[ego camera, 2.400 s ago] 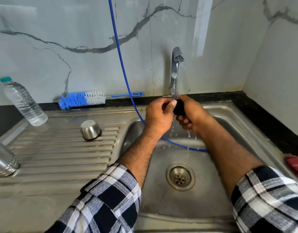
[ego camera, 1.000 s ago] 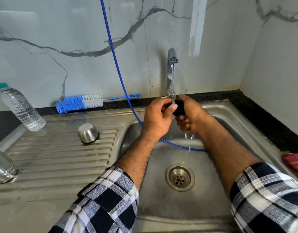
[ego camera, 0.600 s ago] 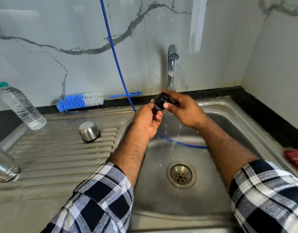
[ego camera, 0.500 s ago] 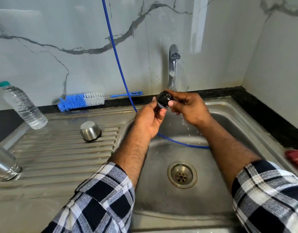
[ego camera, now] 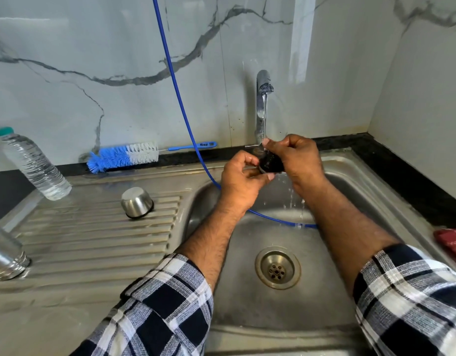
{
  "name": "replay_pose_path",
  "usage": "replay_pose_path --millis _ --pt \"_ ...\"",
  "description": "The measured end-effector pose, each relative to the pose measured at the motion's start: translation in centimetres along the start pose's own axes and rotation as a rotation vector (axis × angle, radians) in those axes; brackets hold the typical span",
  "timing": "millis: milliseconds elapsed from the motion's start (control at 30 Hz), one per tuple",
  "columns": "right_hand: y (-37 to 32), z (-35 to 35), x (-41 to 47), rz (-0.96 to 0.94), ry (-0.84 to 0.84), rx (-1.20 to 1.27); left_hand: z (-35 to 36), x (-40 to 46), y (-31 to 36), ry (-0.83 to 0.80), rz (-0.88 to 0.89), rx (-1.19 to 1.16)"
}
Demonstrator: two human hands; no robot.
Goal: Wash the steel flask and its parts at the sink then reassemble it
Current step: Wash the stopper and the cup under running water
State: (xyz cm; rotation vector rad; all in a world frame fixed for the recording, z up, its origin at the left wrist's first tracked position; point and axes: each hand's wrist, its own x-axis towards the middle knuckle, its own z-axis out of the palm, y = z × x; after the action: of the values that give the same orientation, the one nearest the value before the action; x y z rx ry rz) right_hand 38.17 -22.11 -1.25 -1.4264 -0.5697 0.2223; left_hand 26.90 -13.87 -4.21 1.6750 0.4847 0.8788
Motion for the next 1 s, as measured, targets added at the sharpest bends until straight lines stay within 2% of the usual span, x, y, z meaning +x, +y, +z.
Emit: replay_pose_path --millis 100,267,367,533,733,900,1000 --pt "-0.2 -0.2 0.2 0.178 -0.056 0.164 0.1 0.1 -0.3 0.017 -0.019 -0.048" --pt "0.2 -0.8 0.4 0.329 -0.253 0.168 -1.3 1.1 -0.5 0.074 -0.151 -0.356" --pt "-0.5 -0.4 -0.1 0.299 -0.227 0.125 -1.3 1.0 -0.6 0.023 -0.119 -0.288" --pt "-0.4 -0.1 -0.1 0.205 -0.010 0.033 -0.6 0.4 -0.6 -0.065 -0.132 -0.294" --pt "-0.7 -0.1 -0.7 0.339 -0.261 0.127 -1.5 1.4 -1.0 0.070 -0.245 -0.340" --pt "-1.2 0.3 -1.2 0.228 -0.142 -0.134 -1.3 1.2 -1.1 0.046 -0.120 -0.236" --pt "-0.8 0.4 -1.3 0.204 -0.162 -0.250 -1.4 1.7 -1.5 0.112 0.008 -0.020"
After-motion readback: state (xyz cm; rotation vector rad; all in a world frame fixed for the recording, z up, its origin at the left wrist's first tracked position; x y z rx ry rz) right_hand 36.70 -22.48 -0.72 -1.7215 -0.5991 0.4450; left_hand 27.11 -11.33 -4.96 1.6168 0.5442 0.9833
